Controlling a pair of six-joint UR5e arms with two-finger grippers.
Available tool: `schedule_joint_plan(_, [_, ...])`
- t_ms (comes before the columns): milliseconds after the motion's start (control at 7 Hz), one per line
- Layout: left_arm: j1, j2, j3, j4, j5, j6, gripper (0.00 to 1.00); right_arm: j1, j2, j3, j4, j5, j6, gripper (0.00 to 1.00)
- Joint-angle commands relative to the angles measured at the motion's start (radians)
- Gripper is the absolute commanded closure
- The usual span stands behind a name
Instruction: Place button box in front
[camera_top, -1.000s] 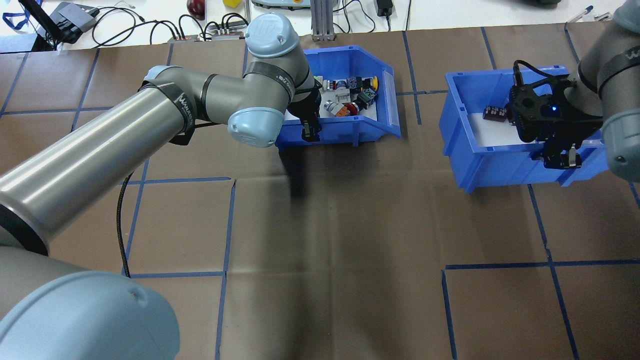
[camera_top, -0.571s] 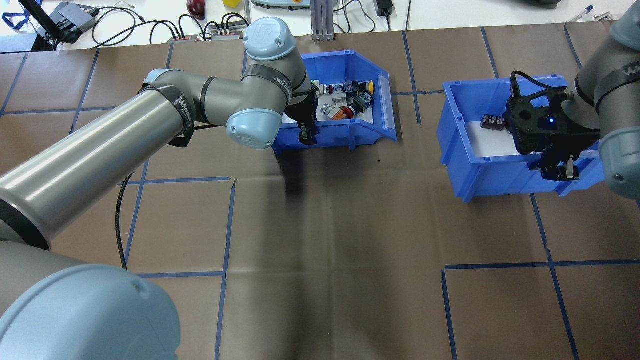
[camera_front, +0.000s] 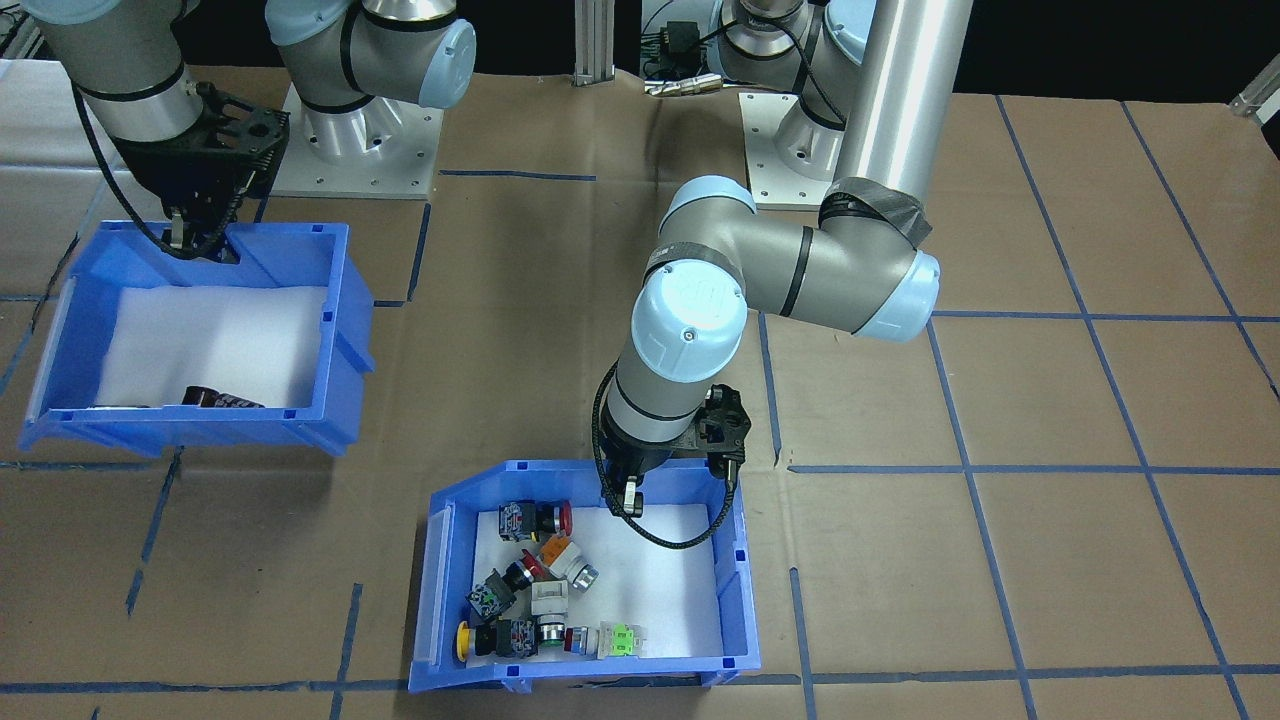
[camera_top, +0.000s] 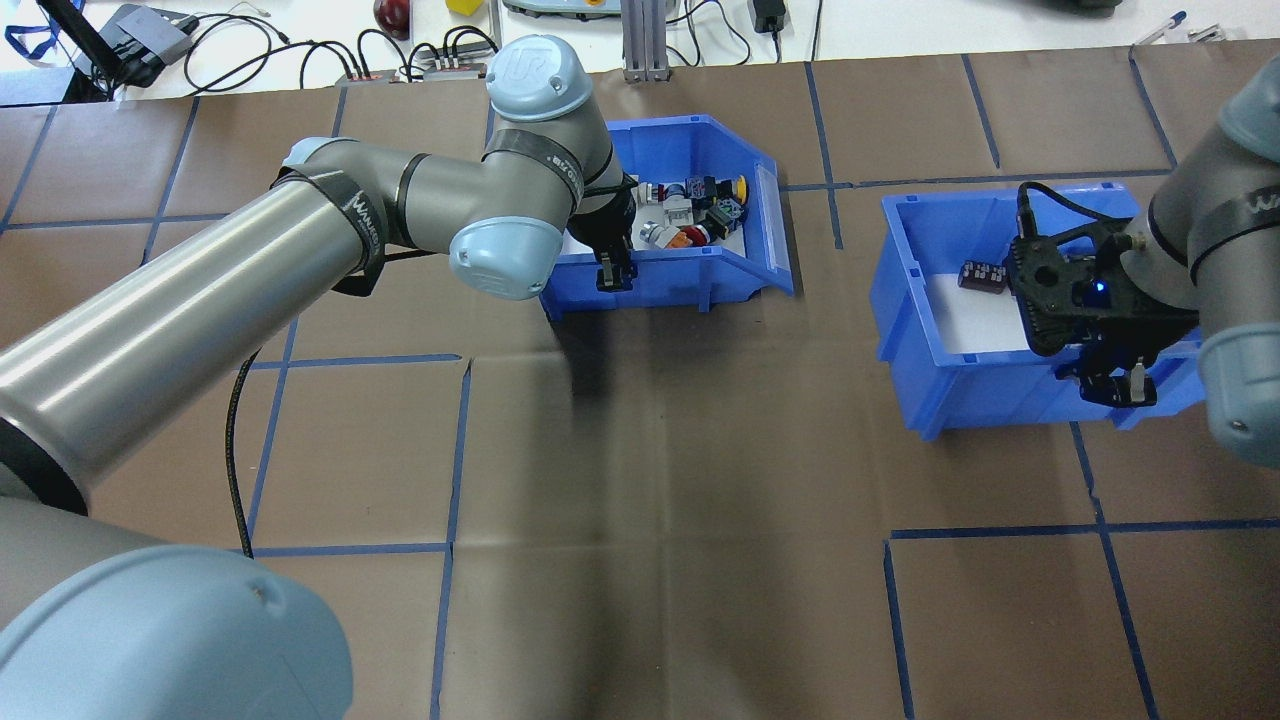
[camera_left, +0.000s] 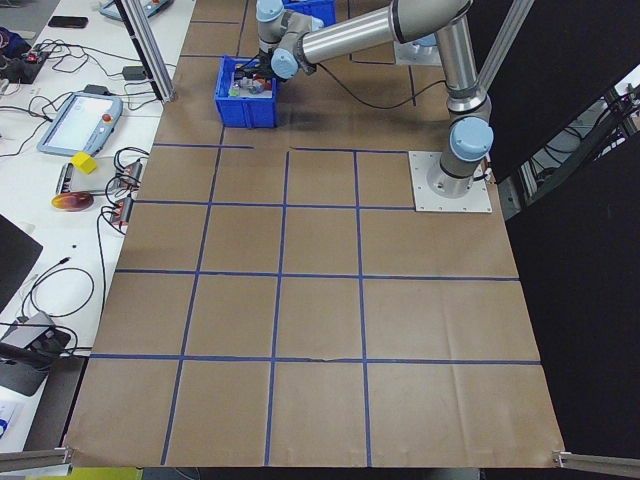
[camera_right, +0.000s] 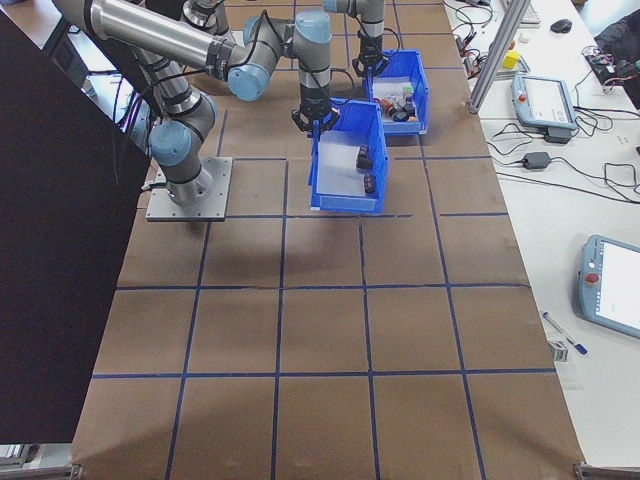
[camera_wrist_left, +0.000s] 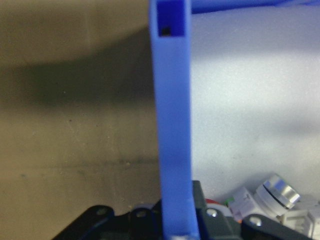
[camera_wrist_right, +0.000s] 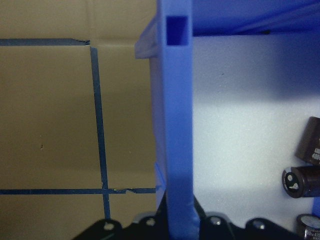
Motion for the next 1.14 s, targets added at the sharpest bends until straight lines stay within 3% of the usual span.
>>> schedule_joint_plan(0, [0.003, 0.0, 0.026, -0.04, 0.003, 0.003, 0.28, 0.007, -0.076, 0.084, 0.003, 0.003, 0.052, 0.92])
schedule_joint_plan(143, [0.003, 0.017, 0.033, -0.077, 0.005, 0.009, 0.21, 0.01, -0.117, 0.133, 0.003, 0.005, 0.053, 0.92])
schedule_joint_plan(286, [0.011, 0.064, 0.04, -0.126, 0.005, 0.022, 0.2, 0.025, -0.166, 0.181, 0.003, 0.005, 0.086, 0.92])
schedule_joint_plan(571, [0.076, 0.222, 0.021, -0.343, 0.025, 0.345, 0.2, 0.106, -0.196, 0.222, -0.012, 0.003, 0.172, 0.92])
schedule_joint_plan(714, [0.107, 0.32, 0.006, -0.454, 0.058, 0.576, 0.2, 0.164, -0.196, 0.223, -0.014, 0.003, 0.238, 0.92])
schedule_joint_plan(857, [0.138, 0.398, 0.0, -0.569, 0.162, 0.833, 0.0, 0.226, -0.191, 0.221, -0.017, 0.002, 0.302, 0.92])
schedule_joint_plan(1000, [0.171, 0.466, -0.005, -0.657, 0.173, 1.045, 0.01, 0.275, -0.187, 0.221, -0.047, 0.003, 0.351, 0.92])
